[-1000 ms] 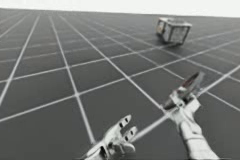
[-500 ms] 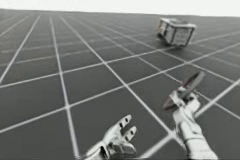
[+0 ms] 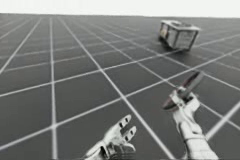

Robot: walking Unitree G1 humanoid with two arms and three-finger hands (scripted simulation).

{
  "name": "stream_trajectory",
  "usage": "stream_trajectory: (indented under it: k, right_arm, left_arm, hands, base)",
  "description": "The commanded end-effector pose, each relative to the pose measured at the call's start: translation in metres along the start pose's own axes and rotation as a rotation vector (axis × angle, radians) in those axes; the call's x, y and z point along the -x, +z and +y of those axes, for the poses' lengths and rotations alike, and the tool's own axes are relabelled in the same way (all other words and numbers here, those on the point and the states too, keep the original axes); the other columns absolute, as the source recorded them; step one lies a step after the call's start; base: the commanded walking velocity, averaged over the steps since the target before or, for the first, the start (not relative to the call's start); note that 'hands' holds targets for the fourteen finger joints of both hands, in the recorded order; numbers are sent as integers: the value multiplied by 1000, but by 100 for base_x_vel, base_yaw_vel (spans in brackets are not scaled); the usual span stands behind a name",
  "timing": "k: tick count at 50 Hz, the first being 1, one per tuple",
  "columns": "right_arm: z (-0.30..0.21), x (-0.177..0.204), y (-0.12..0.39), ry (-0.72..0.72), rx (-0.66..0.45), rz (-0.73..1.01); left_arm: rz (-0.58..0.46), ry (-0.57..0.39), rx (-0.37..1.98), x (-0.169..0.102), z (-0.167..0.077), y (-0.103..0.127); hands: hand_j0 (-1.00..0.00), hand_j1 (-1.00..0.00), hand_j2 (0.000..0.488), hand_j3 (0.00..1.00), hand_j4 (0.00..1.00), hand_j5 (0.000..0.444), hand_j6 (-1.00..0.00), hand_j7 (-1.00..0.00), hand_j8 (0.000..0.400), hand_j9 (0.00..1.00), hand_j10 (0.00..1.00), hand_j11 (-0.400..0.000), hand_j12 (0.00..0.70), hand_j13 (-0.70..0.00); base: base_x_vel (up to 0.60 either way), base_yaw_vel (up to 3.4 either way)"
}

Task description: Pick up and drop off the object

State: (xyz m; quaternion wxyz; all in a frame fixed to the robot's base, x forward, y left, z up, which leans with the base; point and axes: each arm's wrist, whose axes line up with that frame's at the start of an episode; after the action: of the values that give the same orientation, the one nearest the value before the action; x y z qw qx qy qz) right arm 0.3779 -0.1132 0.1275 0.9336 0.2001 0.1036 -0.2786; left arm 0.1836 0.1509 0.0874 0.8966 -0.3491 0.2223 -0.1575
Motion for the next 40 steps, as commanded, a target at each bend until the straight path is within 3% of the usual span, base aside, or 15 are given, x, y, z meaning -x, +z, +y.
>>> stream_trajectory:
  k: [1,40]
  right_arm:
    - [-4,-3,7,-5,-19,-26]
    - [-4,-3,7,-5,-19,-26]
  left_arm:
    - [6,-6,-12,-2,-4,1]
    - [6,-6,-12,-2,-4,1]
  hands:
    - [0,0,0,1000,1000,0,0,0,0,1000,1000,-400,0,-700]
    - [0,0,0,1000,1000,0,0,0,0,1000,1000,-400,0,-700]
  base:
    - [56,7]
    - [57,6]
